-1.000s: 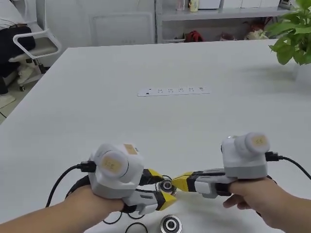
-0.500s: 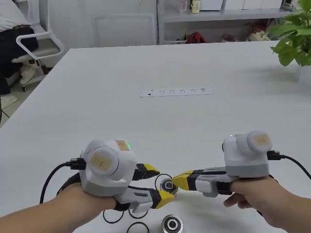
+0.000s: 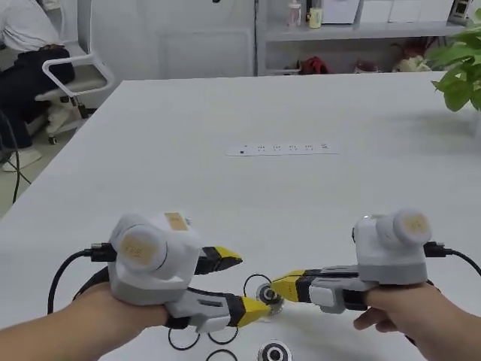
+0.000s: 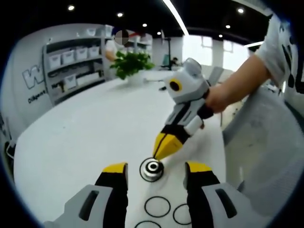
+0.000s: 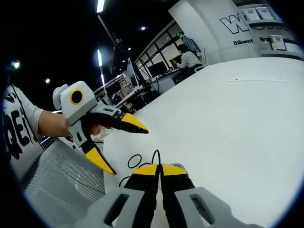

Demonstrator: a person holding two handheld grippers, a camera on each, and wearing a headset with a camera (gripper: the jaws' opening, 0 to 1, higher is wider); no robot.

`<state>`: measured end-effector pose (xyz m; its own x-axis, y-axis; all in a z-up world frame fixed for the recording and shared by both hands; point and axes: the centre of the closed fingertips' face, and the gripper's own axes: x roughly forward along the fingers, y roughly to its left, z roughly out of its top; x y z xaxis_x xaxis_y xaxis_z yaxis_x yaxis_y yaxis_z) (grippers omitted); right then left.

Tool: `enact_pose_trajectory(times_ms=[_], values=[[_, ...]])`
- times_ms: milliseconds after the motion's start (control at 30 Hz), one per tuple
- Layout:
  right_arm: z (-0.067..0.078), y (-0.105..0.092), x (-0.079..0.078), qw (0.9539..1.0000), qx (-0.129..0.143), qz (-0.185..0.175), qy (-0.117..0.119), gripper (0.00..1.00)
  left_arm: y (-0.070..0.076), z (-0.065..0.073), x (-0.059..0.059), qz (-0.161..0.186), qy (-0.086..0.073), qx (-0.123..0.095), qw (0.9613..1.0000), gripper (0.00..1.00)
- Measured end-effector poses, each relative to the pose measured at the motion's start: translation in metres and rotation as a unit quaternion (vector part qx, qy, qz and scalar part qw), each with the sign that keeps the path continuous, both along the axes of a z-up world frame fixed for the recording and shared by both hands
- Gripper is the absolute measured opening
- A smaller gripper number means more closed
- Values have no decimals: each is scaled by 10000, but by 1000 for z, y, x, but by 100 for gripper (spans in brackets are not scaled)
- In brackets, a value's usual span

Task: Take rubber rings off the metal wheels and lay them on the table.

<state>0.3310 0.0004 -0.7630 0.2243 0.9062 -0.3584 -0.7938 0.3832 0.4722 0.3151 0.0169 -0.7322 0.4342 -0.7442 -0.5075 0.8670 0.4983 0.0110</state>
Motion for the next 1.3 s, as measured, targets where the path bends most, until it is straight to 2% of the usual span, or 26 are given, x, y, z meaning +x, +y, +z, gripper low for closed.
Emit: enact_pose_trajectory(times_ms=[667, 767, 833, 1300], values=[[29, 14, -12, 9996, 135, 179, -195, 0, 30, 30, -12, 207, -195, -150, 9995, 57], [33, 17, -14, 9993, 147, 227, -240, 0, 37, 33, -14, 256, -231, -137, 9993, 59], [36, 19, -16, 9992, 168, 257, -253, 0, 43, 35, -15, 284, -314, -96, 9991, 61], [50, 40, -29, 9977, 284, 533, -296, 0, 76, 42, -31, 460, -397, -15, 9981, 64]])
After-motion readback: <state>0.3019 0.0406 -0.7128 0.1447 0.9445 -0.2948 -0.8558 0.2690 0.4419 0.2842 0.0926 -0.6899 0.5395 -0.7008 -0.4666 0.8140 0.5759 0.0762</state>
